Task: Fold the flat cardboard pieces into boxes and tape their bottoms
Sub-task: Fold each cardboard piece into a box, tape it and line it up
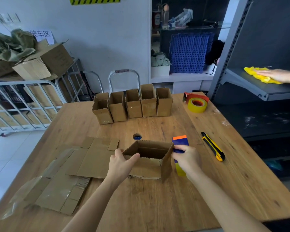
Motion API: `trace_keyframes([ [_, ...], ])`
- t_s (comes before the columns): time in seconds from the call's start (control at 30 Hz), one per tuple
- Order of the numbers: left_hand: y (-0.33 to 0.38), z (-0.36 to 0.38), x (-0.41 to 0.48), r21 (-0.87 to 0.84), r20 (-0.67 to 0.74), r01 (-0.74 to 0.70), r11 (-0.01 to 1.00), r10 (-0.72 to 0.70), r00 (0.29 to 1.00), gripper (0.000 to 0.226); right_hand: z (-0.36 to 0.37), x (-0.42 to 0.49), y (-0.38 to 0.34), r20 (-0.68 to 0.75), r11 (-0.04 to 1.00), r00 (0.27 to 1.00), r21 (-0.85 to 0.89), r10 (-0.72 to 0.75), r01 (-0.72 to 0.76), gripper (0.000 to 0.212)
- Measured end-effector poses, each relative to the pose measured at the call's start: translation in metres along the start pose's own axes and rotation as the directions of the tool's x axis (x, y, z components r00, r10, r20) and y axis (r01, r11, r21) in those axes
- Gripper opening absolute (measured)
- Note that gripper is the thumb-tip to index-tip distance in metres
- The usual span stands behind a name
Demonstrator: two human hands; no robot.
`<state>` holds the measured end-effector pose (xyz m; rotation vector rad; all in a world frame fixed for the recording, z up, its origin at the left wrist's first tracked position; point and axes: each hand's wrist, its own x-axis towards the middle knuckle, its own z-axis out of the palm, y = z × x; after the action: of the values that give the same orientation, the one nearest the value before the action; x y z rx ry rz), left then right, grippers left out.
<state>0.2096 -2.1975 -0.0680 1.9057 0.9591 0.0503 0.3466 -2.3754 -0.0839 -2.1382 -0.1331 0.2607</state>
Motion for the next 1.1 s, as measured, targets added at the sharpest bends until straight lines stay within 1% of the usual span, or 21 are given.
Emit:
trace_keyframes([
  [0.13, 0.007, -0.006, -0.002, 0.036, 0.062, 0.043, 0.998, -0.045, 0.997, 0.086, 0.005, 0.003, -0.010, 0.047, 0.999, 0.998, -0.037, -0.029, 0.031, 0.020],
  [0.27, 0.008, -0.002, -0.002, 0.041, 0.084, 0.013, 0.999, -0.016, 0.996, 0.069, 0.015, -0.001, -0.021, 0.122, 0.993, 0.989, -0.067, -0.084, 0.092, 0.023],
  [0.37, 0.002, -0.005, -0.002, 0.058, 0.050, -0.016, 0.998, 0.013, 0.999, 0.060, 0.025, 0.000, -0.032, 0.125, 0.993, 0.985, -0.027, -0.115, 0.119, 0.025],
  [0.5, -0.005, -0.013, -0.005, 0.064, -0.059, 0.010, 0.998, -0.006, 0.998, 0.046, 0.038, 0.002, -0.042, 0.130, 0.989, 0.980, -0.004, -0.149, 0.150, 0.026],
  [0.57, -0.006, -0.013, -0.008, 0.058, -0.147, -0.026, 0.998, 0.035, 0.989, 0.040, 0.043, 0.002, -0.041, 0.139, 0.988, 0.978, 0.010, -0.155, 0.155, 0.026],
  [0.63, -0.009, -0.011, -0.009, 0.044, -0.224, -0.108, 0.993, 0.115, 0.968, 0.039, 0.045, 0.002, -0.040, 0.142, 0.987, 0.977, 0.018, -0.160, 0.159, 0.025],
  [0.7, -0.013, -0.010, -0.009, 0.054, -0.250, -0.187, 0.981, 0.194, 0.949, 0.041, 0.044, 0.004, -0.040, 0.136, 0.987, 0.978, 0.019, -0.159, 0.158, 0.026],
  [0.8, -0.021, -0.011, -0.007, 0.073, -0.274, -0.262, 0.962, 0.272, 0.922, 0.038, 0.040, 0.006, -0.038, 0.127, 0.989, 0.981, 0.031, -0.144, 0.141, 0.028],
  [0.93, -0.026, -0.018, -0.003, 0.092, -0.228, -0.338, 0.937, 0.350, 0.909, 0.035, 0.035, 0.008, -0.029, 0.148, 0.991, 0.982, 0.082, -0.114, 0.103, 0.034],
  [1.03, -0.030, -0.024, 0.002, 0.106, -0.186, -0.388, 0.916, 0.401, 0.897, 0.027, 0.033, 0.009, -0.023, 0.158, 0.995, 0.984, 0.062, -0.083, 0.074, 0.037],
  [1.1, -0.028, -0.022, 0.004, 0.088, -0.129, -0.410, 0.908, 0.419, 0.899, 0.022, 0.034, 0.010, -0.020, 0.168, 0.997, 0.983, 0.046, -0.070, 0.064, 0.039],
])
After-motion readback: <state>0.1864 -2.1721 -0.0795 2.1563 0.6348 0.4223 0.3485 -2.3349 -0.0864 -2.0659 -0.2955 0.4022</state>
